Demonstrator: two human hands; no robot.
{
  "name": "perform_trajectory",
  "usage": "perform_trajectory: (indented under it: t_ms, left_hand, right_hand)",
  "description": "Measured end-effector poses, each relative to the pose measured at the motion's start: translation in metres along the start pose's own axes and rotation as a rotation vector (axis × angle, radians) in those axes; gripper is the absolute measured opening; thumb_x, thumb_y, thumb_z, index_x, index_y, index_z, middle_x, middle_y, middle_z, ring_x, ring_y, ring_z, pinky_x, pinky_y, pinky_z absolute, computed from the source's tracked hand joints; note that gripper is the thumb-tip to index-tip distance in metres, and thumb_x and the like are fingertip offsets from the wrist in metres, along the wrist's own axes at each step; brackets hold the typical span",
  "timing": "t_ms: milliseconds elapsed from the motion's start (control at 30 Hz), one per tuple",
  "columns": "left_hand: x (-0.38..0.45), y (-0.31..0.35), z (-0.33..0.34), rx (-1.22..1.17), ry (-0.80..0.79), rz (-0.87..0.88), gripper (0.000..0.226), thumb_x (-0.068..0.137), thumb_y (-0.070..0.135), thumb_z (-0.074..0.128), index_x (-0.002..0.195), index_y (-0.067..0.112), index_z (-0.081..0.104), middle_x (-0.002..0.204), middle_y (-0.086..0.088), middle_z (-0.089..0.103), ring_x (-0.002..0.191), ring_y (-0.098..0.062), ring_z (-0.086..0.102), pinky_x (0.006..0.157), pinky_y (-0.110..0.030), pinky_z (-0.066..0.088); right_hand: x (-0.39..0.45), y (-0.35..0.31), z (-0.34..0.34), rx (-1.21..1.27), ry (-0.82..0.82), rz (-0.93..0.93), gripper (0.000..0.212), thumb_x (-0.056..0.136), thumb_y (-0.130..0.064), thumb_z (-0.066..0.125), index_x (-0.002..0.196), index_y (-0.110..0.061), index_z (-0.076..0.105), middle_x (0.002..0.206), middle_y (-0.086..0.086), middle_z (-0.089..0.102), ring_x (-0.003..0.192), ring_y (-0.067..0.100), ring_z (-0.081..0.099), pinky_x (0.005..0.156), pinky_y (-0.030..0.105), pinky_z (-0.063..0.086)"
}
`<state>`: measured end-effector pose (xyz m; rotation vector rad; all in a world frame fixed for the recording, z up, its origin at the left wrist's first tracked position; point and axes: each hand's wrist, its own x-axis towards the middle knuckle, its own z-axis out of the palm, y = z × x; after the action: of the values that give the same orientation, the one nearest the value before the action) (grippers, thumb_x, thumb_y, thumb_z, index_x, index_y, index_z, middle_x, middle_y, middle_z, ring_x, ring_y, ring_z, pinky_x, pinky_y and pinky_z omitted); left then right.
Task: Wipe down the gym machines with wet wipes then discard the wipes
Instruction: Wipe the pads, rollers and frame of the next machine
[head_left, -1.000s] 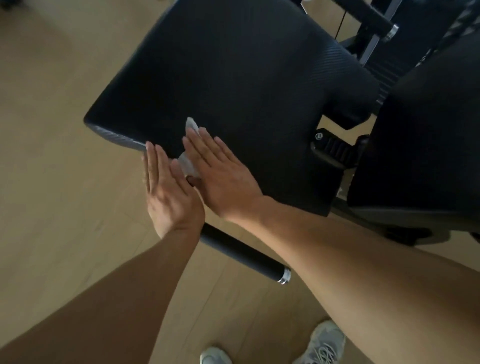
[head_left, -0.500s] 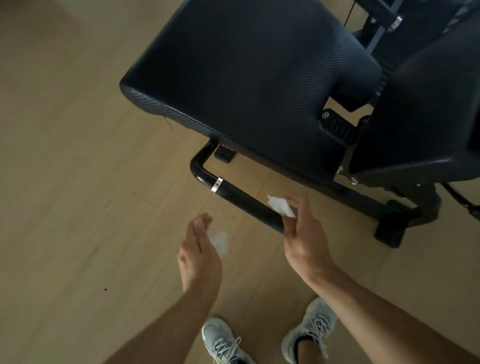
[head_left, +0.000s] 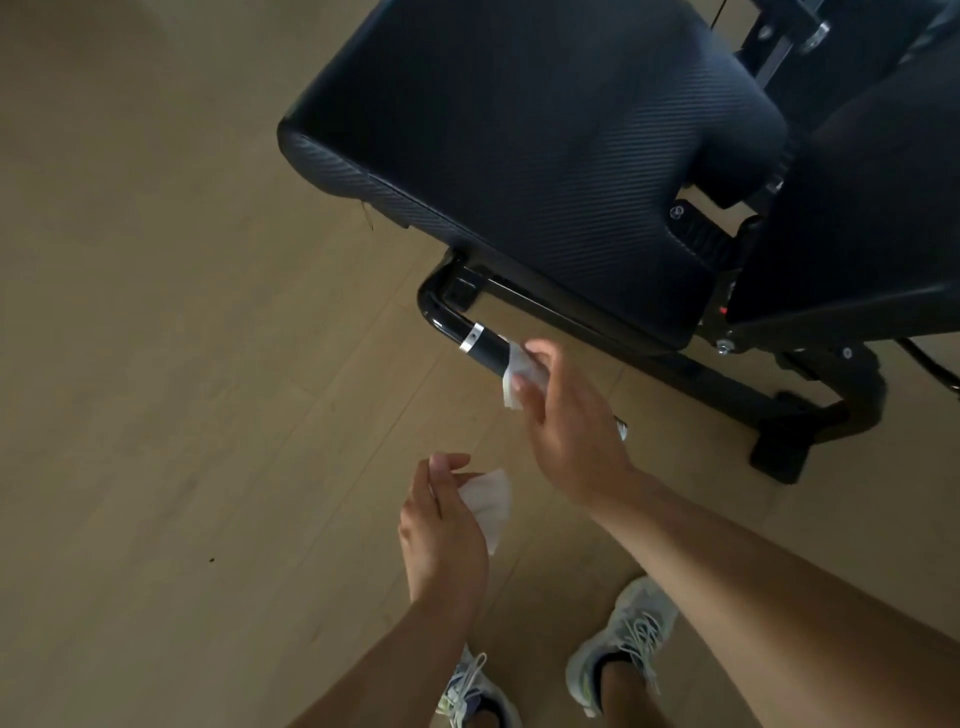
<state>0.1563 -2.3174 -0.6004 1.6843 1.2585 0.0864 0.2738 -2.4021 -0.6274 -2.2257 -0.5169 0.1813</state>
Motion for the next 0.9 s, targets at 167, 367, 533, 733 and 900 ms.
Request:
perform_trajectory:
  t_ms: [167, 367, 533, 733, 900]
  left_hand:
    - [0.009, 0.014, -0.007, -0.028, 0.053, 0.115, 0.038, 0.108, 0.034, 0.031, 0.099, 0.028, 0.067, 0.088, 0.015, 0.072, 0.079, 0.013, 0.061, 0.062, -0.006, 0.041]
    - [0.057, 0.063, -0.011, 0.09, 0.15, 0.531, 0.031, 0.109, 0.033, 0.032, 0.094, 0.028, 0.059, 0.081, 0.013, 0.061, 0.071, -0.009, 0.057, 0.058, -0.027, 0.037]
    - [0.116, 0.109, 0.01, 0.414, 0.006, 0.92, 0.04, 0.106, 0.043, 0.039, 0.085, 0.017, 0.06, 0.074, 0.006, 0.056, 0.065, -0.012, 0.052, 0.056, -0.016, 0.031]
    - [0.136, 0.12, 0.044, 0.799, -0.048, 0.95, 0.06, 0.098, 0.064, 0.006, 0.071, 0.026, 0.043, 0.066, 0.0, 0.052, 0.072, -0.027, 0.052, 0.075, -0.04, 0.045]
    - [0.138, 0.106, 0.048, 0.66, 0.115, 1.063, 0.049, 0.102, 0.038, 0.027, 0.073, 0.014, 0.059, 0.065, -0.001, 0.05, 0.062, -0.027, 0.047, 0.076, -0.039, 0.042]
  right_hand:
    - [0.04, -0.026, 0.004, -0.258, -0.281, -0.109, 0.063, 0.109, -0.043, 0.023, 0.162, -0.012, 0.008, 0.147, 0.008, 0.052, 0.13, 0.022, 0.054, 0.108, 0.027, 0.037]
    - [0.055, -0.026, 0.014, -0.241, -0.307, -0.122, 0.068, 0.11, -0.045, 0.025, 0.162, -0.013, -0.005, 0.151, 0.01, 0.048, 0.13, 0.022, 0.056, 0.106, 0.042, 0.048]
    - [0.016, 0.006, -0.012, -0.373, -0.275, -0.05, 0.07, 0.108, -0.045, 0.036, 0.162, -0.015, 0.003, 0.135, 0.004, 0.06, 0.107, 0.013, 0.065, 0.097, 0.03, 0.052]
    - [0.017, 0.017, -0.013, -0.414, -0.282, -0.078, 0.071, 0.107, -0.048, 0.038, 0.161, -0.012, 0.008, 0.113, -0.003, 0.062, 0.092, 0.01, 0.06, 0.091, 0.032, 0.05]
    - [0.045, 0.004, 0.005, -0.332, -0.301, -0.256, 0.025, 0.107, -0.031, 0.044, 0.118, -0.013, 0.056, 0.096, -0.001, 0.061, 0.071, 0.013, 0.05, 0.074, 0.036, 0.049]
